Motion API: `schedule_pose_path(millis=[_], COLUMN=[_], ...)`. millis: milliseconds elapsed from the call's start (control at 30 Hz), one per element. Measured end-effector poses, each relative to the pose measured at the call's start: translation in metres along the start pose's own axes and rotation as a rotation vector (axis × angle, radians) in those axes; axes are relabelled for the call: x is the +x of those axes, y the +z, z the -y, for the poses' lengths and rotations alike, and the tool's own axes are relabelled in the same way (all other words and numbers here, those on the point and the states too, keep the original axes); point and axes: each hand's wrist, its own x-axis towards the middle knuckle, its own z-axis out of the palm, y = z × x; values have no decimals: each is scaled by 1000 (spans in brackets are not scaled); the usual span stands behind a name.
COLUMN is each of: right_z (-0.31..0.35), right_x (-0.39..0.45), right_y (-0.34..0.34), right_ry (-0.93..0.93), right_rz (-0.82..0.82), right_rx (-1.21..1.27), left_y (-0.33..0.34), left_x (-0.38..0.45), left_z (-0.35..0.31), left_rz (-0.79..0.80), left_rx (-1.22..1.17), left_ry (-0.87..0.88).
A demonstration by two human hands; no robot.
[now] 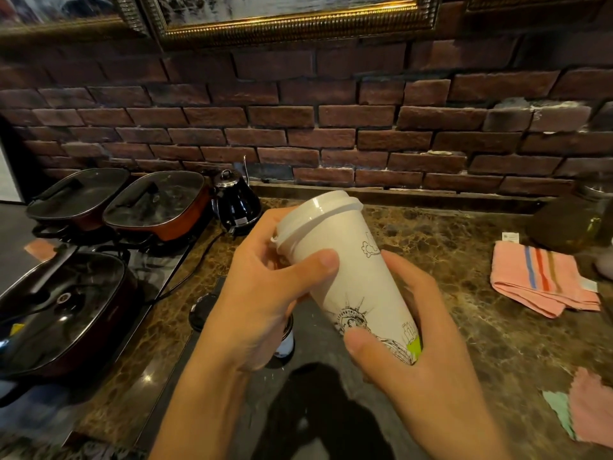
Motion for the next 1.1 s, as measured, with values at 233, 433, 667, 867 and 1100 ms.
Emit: schedule_pose_path(millis=[233,433,667,867,1100], right_z=[-3,-13,-2,-2,-5], right_x=[-4,-4,-8,-8,-7], right_y=[-5,-2,0,-2,0], right_ry=[99,301,-84,315,202], right_rz=[194,478,10,362,148], right_rx=[532,1035,78,906,550], left_y=[-1,1,4,3,4], left_x=[-3,-4,-9,-9,-10], left_z=[-7,-7,-5,-4,-1], left_rz=[57,77,29,109,9], left_rx=[6,-29,27,-31,-7], left_ry=[18,7,18,-29,-23])
